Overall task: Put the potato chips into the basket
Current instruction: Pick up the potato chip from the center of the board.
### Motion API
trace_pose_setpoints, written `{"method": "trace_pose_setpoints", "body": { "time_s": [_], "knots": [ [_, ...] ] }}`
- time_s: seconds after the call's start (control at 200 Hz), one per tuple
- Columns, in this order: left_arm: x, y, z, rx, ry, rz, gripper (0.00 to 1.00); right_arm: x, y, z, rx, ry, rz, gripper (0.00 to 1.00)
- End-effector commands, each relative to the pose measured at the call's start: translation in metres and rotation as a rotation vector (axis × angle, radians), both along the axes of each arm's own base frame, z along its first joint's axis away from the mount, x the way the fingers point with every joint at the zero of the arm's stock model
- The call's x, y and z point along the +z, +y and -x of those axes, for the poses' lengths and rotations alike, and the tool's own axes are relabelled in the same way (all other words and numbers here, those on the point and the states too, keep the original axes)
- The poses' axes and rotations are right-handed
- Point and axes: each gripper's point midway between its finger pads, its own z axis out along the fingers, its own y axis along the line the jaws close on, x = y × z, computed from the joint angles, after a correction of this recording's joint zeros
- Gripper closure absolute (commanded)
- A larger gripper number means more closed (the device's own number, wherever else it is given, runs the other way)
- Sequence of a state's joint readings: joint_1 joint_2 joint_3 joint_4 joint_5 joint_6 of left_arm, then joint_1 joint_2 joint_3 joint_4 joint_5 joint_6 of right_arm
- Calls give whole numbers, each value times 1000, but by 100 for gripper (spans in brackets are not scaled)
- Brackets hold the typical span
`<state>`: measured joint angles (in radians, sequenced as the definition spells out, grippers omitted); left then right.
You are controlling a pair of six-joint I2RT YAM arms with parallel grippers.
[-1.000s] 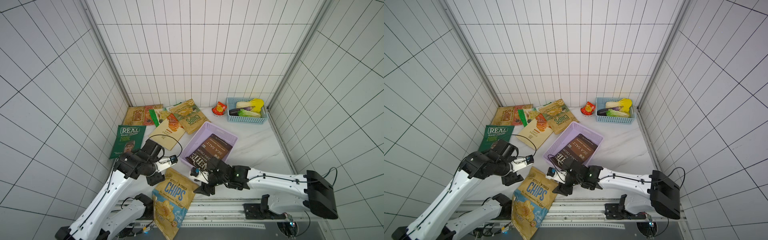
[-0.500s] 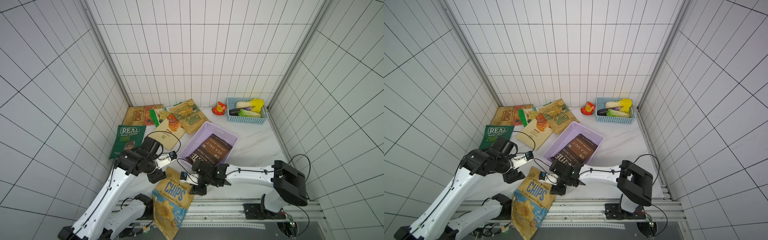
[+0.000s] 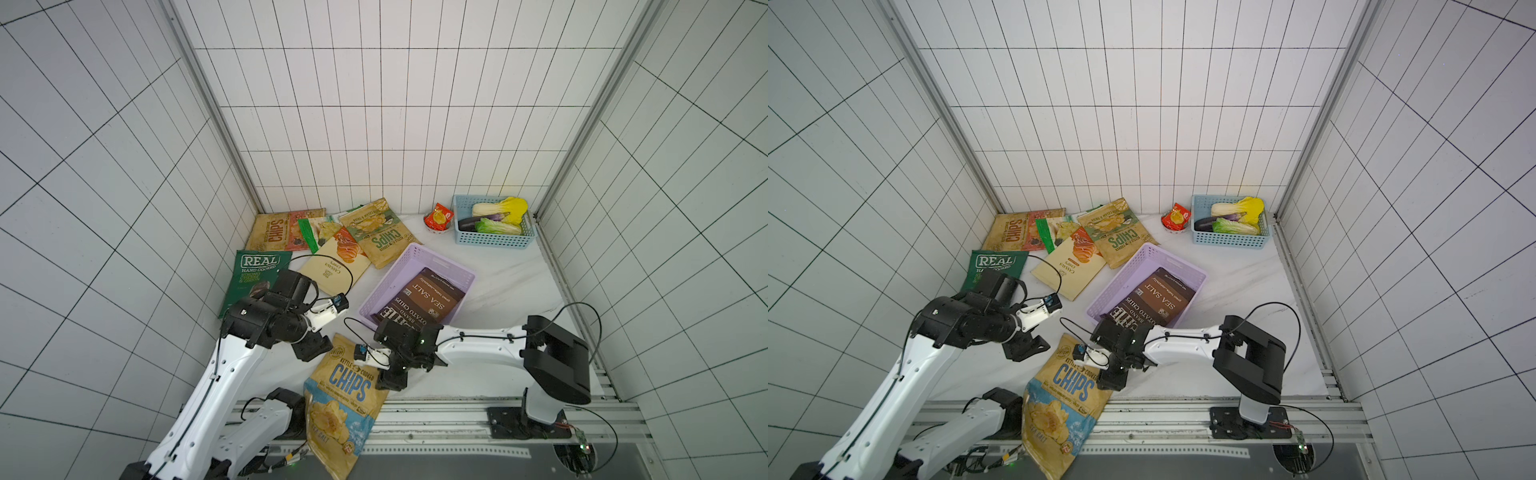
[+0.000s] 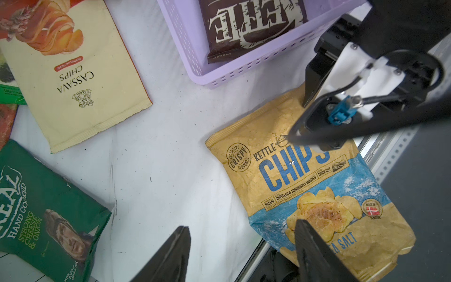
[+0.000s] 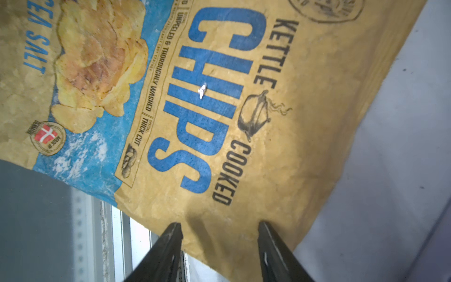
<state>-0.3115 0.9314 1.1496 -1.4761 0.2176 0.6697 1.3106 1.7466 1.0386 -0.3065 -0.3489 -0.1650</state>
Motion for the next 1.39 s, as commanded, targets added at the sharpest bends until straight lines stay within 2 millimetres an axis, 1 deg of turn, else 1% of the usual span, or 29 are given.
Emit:
{"method": "trace_pose_setpoints", "body": {
  "time_s": [0.0, 0.095, 0.235, 0.31, 0.36, 0.37, 0.4, 0.41, 0.45, 0.53, 0.62, 0.659, 0.789, 0.909, 0.984, 0.989, 1.059, 1.114, 1.209, 1.229, 1.244, 1.259, 1.304, 1.389],
  "knots": [
    [27, -6, -9, 18, -83, 88, 34, -11, -3, -5, -23, -21, 84, 47],
    [38, -7, -12, 32, -103, 126, 34, -23, -5, -9, -41, -29, 138, 50],
    [51, -10, -16, 49, -125, 162, 34, -24, -2, -16, -71, -63, 151, 55],
    [58, -11, -18, 60, -138, 178, 34, -25, -2, -21, -82, -91, 156, 64],
    [62, -12, -19, 69, -149, 189, 35, -26, -2, -22, -85, -107, 162, 66],
    [63, -12, -20, 71, -151, 191, 34, -26, -2, -23, -85, -110, 162, 69],
    [66, -12, -21, 82, -159, 196, 35, -25, -1, -23, -87, -117, 161, 71],
    [67, -11, -22, 87, -161, 197, 35, -25, -1, -24, -89, -120, 160, 73],
    [71, -11, -25, 105, -172, 204, 35, -25, -1, -25, -91, -132, 162, 77],
    [79, -9, -34, 152, -202, 216, 35, -21, 1, -27, -88, -167, 152, 83],
    [87, -4, -48, 217, -243, 221, 35, -12, 5, -33, -99, -208, 131, 95],
    [89, -1, -54, 246, -256, 222, 34, -5, 7, -37, -109, -227, 117, 100],
    [99, 10, -72, 344, -296, 233, 35, 17, 16, -46, -137, -274, 57, 100],
    [109, 20, -84, 418, -346, 245, 35, 43, 24, -52, -164, -304, -28, 100],
    [114, 28, -91, 470, -379, 242, 34, 63, 28, -53, -180, -312, -83, 100],
    [115, 29, -92, 474, -382, 242, 34, 67, 28, -53, -181, -312, -94, 100],
    [117, 38, -101, 532, -416, 231, 35, 88, 31, -54, -192, -319, -145, 100],
    [120, 47, -108, 586, -448, 220, 34, 108, 32, -54, -200, -324, -200, 100],
    [129, 60, -119, 668, -501, 214, 34, 139, 31, -56, -225, -344, -281, 100],
    [132, 63, -121, 683, -514, 214, 34, 147, 30, -59, -238, -352, -299, 100],
    [134, 65, -122, 696, -524, 214, 34, 149, 30, -59, -242, -354, -304, 100],
    [136, 67, -123, 708, -533, 216, 34, 158, 29, -62, -255, -363, -321, 100],
    [143, 71, -126, 733, -562, 222, 34, 165, 27, -65, -271, -372, -334, 100],
    [155, 76, -131, 767, -606, 236, 33, 185, 21, -79, -334, -377, -353, 100]
  ]
}}
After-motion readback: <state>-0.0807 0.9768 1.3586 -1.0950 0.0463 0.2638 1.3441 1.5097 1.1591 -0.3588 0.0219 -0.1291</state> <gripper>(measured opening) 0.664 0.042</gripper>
